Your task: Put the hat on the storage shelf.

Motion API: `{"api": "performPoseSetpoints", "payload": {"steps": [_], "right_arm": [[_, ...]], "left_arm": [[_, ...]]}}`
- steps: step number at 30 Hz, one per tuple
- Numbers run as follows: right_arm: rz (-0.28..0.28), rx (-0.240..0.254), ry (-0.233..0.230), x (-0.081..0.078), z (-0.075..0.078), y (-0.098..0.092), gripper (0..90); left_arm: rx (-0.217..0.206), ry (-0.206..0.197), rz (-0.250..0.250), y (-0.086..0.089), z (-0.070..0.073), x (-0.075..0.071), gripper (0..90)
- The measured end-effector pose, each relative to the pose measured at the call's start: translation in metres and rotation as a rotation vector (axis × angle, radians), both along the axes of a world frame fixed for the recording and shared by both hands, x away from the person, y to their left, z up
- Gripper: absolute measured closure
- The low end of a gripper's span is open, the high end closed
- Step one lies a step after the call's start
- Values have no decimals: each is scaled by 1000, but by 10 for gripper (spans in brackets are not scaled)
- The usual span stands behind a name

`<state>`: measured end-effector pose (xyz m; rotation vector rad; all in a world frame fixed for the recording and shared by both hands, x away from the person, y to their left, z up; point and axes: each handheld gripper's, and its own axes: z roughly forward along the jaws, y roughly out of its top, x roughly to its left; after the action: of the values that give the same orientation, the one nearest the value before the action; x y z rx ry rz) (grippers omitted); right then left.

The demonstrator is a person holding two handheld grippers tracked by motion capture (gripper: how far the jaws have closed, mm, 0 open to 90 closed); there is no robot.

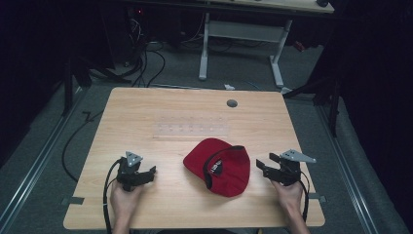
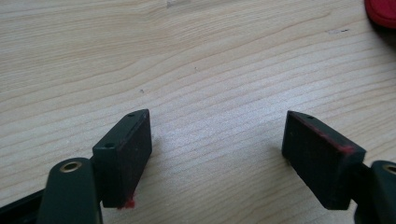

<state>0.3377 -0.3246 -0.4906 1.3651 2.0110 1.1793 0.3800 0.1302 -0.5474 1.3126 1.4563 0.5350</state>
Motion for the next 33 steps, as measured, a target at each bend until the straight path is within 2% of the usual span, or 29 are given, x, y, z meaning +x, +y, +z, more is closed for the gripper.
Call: {"api": "performPoseSetpoints", "payload": {"steps": [3,4,7,9,12,16,21,23,24,26,29,32,33], "right_arm": [[26,6,-3,1,1,6,311],[58,6,-5,7,2,15,300],[78,1,-3,12,3,20,293],[118,-26,-6,24,6,32,285],[143,-23,4,37,5,40,278],[180,-9,37,55,-2,50,278],[205,-38,91,68,-12,59,282],[220,-24,101,73,-17,61,319],[235,2,125,77,-22,61,347],[234,8,138,79,-25,62,363],[264,1,153,81,-32,64,417],[290,50,177,85,-39,64,489],[290,50,177,85,-39,64,489]], "left_arm": [[0,1,-2,0,0,0,241],[1,1,-2,0,0,0,240],[0,0,-1,0,0,0,241],[0,1,0,0,0,0,242],[0,1,0,0,0,0,242],[1,1,0,0,0,0,241],[0,0,0,0,0,0,241],[1,0,-1,0,0,0,241],[1,1,0,0,0,0,240],[1,1,1,-1,0,0,240],[1,1,2,-1,0,0,240],[2,1,2,-1,0,0,240],[2,1,2,-1,0,0,241]]}}
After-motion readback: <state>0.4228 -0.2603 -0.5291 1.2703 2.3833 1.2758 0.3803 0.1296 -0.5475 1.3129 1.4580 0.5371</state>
